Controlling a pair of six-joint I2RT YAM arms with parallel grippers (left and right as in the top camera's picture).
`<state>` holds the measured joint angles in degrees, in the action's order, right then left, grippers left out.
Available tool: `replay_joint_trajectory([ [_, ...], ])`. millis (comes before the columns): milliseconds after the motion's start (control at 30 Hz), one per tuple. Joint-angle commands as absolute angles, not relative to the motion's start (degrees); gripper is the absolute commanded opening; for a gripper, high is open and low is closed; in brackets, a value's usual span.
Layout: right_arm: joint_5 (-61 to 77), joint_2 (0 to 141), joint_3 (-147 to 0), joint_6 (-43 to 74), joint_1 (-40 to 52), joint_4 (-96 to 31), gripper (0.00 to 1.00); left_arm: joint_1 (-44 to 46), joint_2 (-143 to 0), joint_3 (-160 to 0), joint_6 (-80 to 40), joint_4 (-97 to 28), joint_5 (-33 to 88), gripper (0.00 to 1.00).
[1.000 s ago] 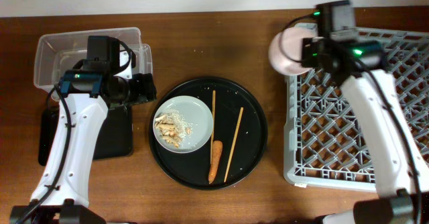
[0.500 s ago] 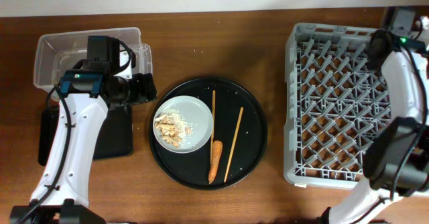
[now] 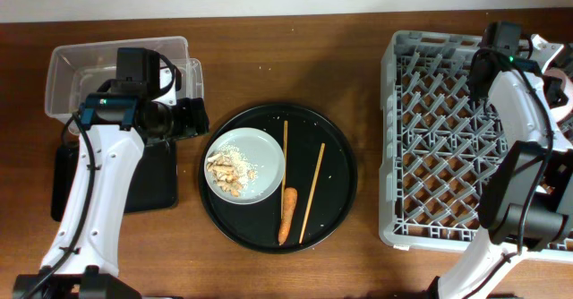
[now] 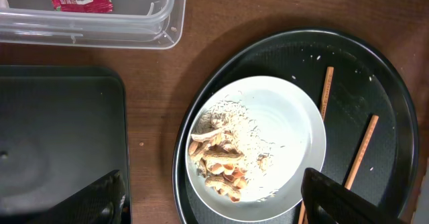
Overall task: Sort waste into correct bins and load items into the dishwasher rack
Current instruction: 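Place the pink bowl upright in the dish rack's upper right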
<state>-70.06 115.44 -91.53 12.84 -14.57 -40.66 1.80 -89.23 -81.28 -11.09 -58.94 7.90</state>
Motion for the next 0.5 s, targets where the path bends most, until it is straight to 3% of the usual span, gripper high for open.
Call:
replay_joint_trajectory([
  [0,-75.26,114.76,-90.94,13.19,-14.2,-39.55,0.04,1.69,-87.94,-81.43,-10.59,-58.81,8.05,0.84],
  [200,-67.48,114.8,-90.35,13.21,-14.2,-40.23,0.04,1.69,-87.94,-81.43,-10.59,-58.72,8.08,0.84],
  [467,-67.26,114.8,-88.71,13.19,-11.44,-38.72,0.04,1.69,-87.94,-81.43,-10.61,-58.81,8.08,0.84],
])
